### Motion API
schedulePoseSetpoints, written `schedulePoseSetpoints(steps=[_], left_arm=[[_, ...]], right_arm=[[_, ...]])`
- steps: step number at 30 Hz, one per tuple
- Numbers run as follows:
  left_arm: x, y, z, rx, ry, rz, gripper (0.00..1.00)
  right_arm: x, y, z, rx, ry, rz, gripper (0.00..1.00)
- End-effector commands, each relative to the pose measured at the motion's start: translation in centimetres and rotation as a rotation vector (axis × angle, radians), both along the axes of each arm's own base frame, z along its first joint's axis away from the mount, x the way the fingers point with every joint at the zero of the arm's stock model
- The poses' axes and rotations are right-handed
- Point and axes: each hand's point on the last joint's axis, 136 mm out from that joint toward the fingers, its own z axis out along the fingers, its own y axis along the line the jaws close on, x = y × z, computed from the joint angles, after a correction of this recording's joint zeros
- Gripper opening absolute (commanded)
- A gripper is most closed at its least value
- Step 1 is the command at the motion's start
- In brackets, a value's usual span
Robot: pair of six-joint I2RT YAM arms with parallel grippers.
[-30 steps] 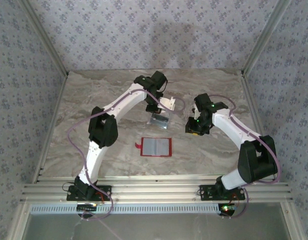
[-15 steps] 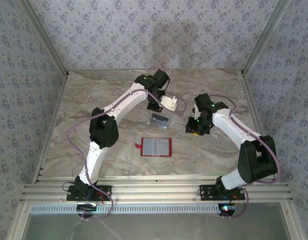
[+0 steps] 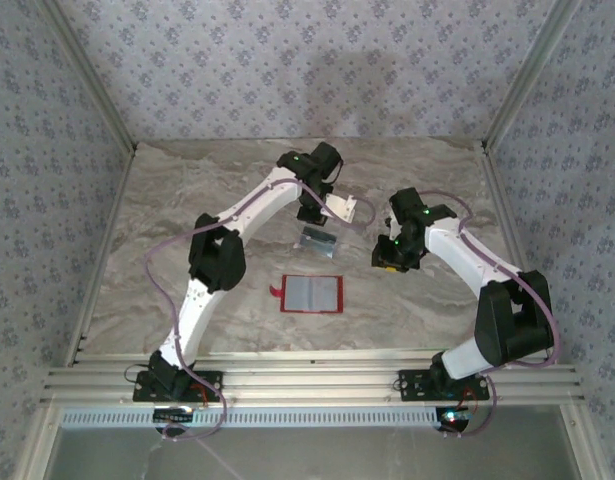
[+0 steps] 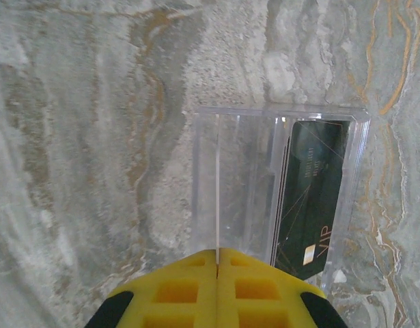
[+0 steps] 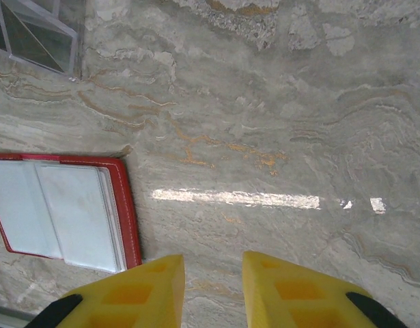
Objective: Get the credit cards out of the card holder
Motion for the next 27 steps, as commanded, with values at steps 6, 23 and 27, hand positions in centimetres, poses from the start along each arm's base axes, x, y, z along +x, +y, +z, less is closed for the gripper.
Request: schedulePoseSetpoints(steps=[6, 23, 27], left_arm=[[-1.2, 2.1, -0.6, 0.063, 0.103, 0.053, 0.0], [-2.7, 3.9, -1.1, 0.149, 0.24, 0.151, 0.05], [0.5, 2.9, -0.3, 0.103, 0.097, 0.198, 0.29]], right_arm=[[-0.4, -0.2, 0.3, 0.011, 0.001, 0.013, 0.29], [-0.2, -0.1, 0.2, 0.009, -0.004, 0.018, 0.29], [-0.1, 0.0, 0.3, 0.01, -0.008, 0.016, 0.29]])
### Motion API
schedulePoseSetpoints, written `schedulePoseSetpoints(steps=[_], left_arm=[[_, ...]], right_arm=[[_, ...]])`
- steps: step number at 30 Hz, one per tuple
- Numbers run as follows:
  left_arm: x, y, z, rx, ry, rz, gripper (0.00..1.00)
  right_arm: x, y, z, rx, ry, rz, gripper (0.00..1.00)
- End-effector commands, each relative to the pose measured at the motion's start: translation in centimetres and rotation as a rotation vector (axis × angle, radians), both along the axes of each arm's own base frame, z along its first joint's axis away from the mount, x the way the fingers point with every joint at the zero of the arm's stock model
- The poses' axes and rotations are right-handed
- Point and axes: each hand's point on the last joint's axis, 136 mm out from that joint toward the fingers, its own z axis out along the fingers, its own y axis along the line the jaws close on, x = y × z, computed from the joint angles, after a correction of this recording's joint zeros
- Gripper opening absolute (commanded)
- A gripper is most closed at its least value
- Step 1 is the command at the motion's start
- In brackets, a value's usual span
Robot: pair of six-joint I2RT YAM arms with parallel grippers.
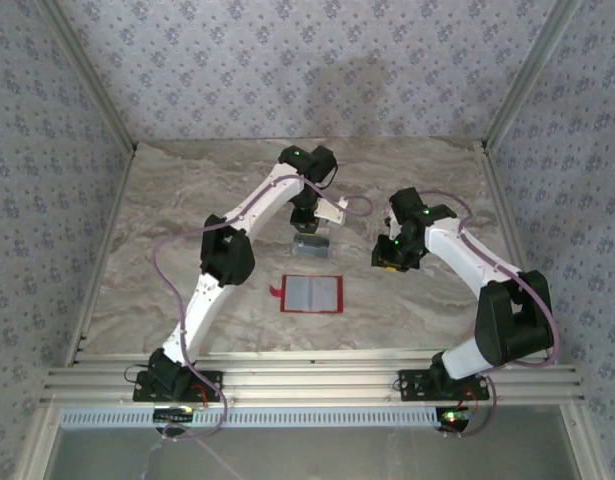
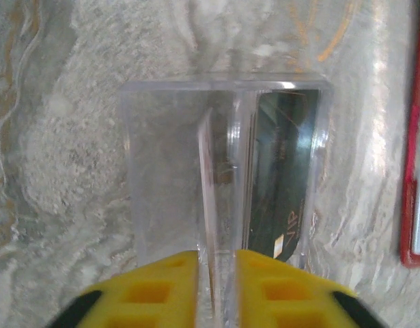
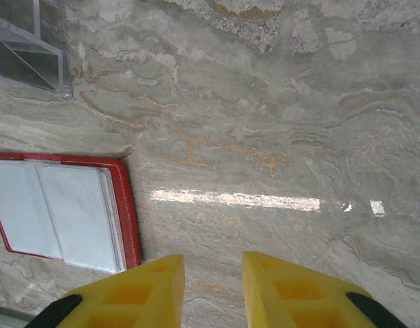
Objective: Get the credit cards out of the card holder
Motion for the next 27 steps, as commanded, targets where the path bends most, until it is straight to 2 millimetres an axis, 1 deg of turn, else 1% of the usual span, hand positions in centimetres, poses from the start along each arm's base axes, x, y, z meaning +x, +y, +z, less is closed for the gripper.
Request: schedulePoseSetpoints(steps=[1, 3, 5, 8, 11, 15, 20, 27], left_arm=[[2.6, -0.9, 1.9, -0.036, -0.134, 0.028, 0.31], [3.8, -1.5, 3.2, -0.062, -0.203, 0.039, 0.35], [4.6, -1.9, 4.8, -0.098, -0.258, 0.058, 0.36], [5.2, -2.4, 7.1, -0.155, -0.308, 0.103, 0.36], [5.3, -2.7, 8.9, -0.21, -0.32, 0.183, 0.35], [4.7, -3.2, 11.0, -0.311, -0.276, 0.361, 0.33], [4.0, -3.7, 13.4, -0.48, -0.2, 0.655, 0.32], [1.3, -4.0, 15.2, -0.73, 0.019, 0.952, 0.35]], right_arm=[[-0.1, 0.0, 0.4, 0.012, -0.005, 0.008, 0.29], [-0.1, 0.1, 0.4, 0.01, -0.005, 0.009, 0.29], [-0.1, 0.3, 0.6, 0.011, -0.011, 0.011, 0.29], [0.0, 0.5, 0.8, 0.013, -0.017, 0.014, 0.29], [0.1, 0.9, 0.8, 0.025, -0.025, 0.013, 0.29], [0.2, 2.2, 0.8, 0.07, -0.033, 0.019, 0.29], [0.2, 4.0, 0.2, 0.113, -0.024, 0.043, 0.29], [-0.5, 6.3, -1.3, 0.14, 0.0, 0.079, 0.29]])
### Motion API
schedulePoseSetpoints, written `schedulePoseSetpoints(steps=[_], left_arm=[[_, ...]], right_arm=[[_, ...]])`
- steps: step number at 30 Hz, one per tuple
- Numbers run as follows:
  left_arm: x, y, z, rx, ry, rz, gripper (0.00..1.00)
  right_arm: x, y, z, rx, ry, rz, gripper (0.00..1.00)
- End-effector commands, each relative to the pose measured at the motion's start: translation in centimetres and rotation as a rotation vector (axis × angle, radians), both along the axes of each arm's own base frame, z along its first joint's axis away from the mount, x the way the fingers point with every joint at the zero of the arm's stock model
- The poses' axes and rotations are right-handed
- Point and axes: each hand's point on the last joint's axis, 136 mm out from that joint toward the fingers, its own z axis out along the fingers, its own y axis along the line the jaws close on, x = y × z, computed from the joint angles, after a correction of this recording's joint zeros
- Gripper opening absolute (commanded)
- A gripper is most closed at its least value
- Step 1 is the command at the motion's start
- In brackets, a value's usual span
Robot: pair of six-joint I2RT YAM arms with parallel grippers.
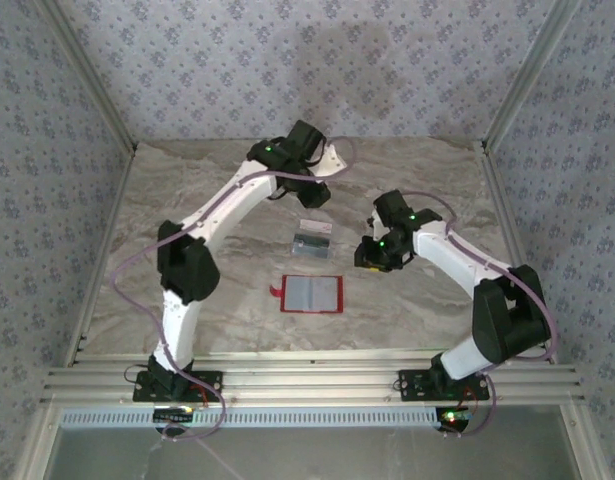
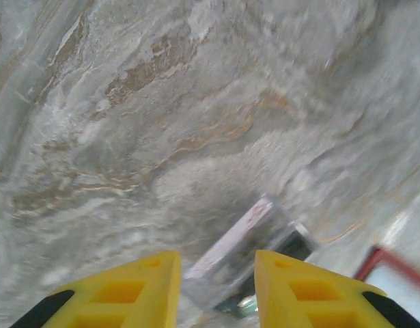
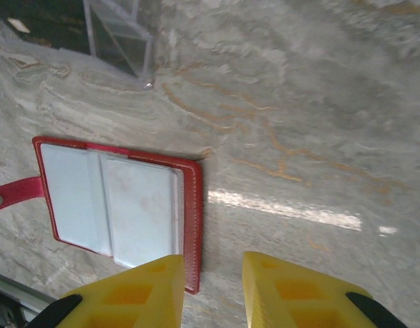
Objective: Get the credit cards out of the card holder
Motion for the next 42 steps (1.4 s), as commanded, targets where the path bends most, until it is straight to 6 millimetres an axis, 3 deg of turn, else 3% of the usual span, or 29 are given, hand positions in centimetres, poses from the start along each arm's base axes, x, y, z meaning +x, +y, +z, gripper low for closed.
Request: schedulePoseSetpoints(steps=[1, 6, 11, 16, 19, 28, 36, 42], left_arm=[[-0.6, -1.4, 2.3, -0.281, 0.121, 0.184, 0.35], [-3.0, -1.3, 1.3, -0.444, 0.239, 0.286, 0.33], [-5.1, 0.1, -1.1, -0.503, 0.366, 0.433, 0.32], [-6.5, 2.3, -2.8, -0.545, 0.42, 0.622, 0.3], [-7.9, 2.5, -3.5, -0.599, 0.46, 0.645, 0.3], [-11.4, 3.5, -7.4, -0.509, 0.549, 0.711, 0.28], [-14.5, 1.7, -11.0, -0.471, 0.675, 0.731, 0.18], [-16.6, -1.0, -13.1, -0.436, 0.787, 0.691, 0.14]], right_arm=[[-0.6, 1.3, -1.2, 0.031, 0.037, 0.001, 0.29], [-1.4, 2.9, -2.8, 0.036, 0.062, 0.028, 0.29], [-2.0, 4.1, -4.2, 0.035, 0.081, 0.052, 0.26], [-2.2, 4.7, -5.4, 0.025, 0.096, 0.063, 0.17], [-2.3, 4.9, -6.0, 0.018, 0.105, 0.07, 0.12], [-2.4, 4.5, -7.6, -0.017, 0.126, 0.074, 0.09], [-3.1, 3.9, -8.8, -0.048, 0.149, 0.068, 0.08], [-3.3, 3.9, -8.9, -0.051, 0.155, 0.073, 0.08]])
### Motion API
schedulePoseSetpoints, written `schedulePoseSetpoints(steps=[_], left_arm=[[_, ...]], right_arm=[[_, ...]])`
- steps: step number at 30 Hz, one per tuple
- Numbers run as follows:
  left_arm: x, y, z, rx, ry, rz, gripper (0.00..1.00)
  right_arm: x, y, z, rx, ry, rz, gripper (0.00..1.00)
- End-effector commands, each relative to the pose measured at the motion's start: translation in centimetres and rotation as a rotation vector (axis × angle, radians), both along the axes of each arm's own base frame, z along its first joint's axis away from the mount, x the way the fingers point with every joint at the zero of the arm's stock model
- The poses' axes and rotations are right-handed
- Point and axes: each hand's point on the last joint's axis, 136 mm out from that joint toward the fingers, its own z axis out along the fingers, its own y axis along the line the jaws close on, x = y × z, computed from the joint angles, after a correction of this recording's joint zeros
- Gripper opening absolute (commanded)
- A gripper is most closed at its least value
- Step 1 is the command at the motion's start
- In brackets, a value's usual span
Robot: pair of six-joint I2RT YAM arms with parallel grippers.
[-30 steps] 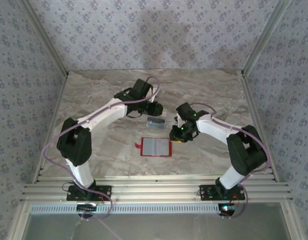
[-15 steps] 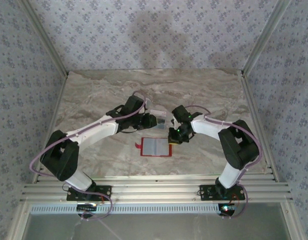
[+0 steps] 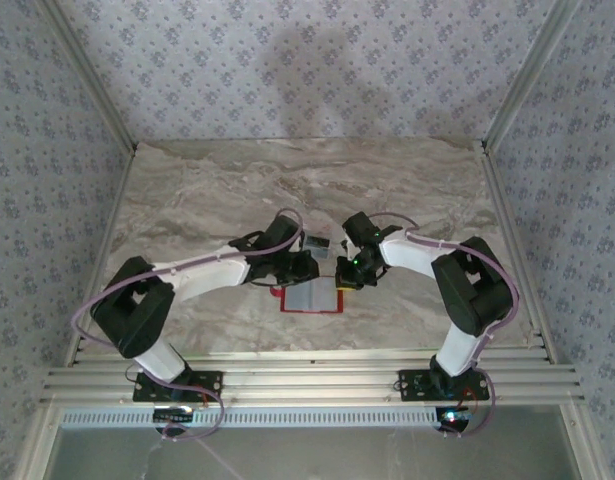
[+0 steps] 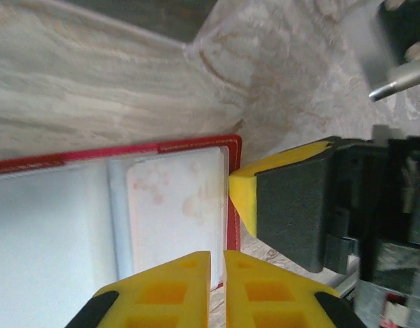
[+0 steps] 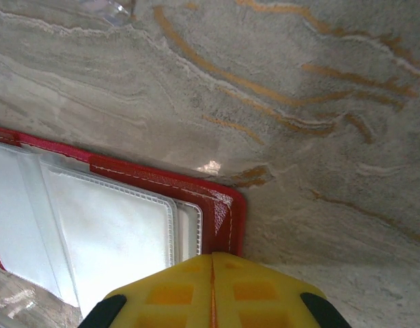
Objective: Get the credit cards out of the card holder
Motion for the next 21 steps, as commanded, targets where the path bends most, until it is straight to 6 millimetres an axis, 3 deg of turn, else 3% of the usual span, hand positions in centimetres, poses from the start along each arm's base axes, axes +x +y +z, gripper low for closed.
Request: schedulePoseSetpoints(steps=[1, 7, 21], left_arm=[[-1.0, -2.0, -0.5, -0.032, 0.061, -0.031, 0.14], [-2.2, -3.8, -2.1, -0.032, 0.132, -0.075, 0.14], [-3.4, -5.0, -4.6, -0.055, 0.229, -0.119, 0.14]], right_arm=[[-1.3, -0.8, -1.7, -0.053, 0.042, 0.009, 0.08], [-1.2, -0.8, -1.5, -0.053, 0.037, 0.011, 0.08], [-1.1, -0.8, -1.3, -0.055, 0.033, 0.01, 0.09]])
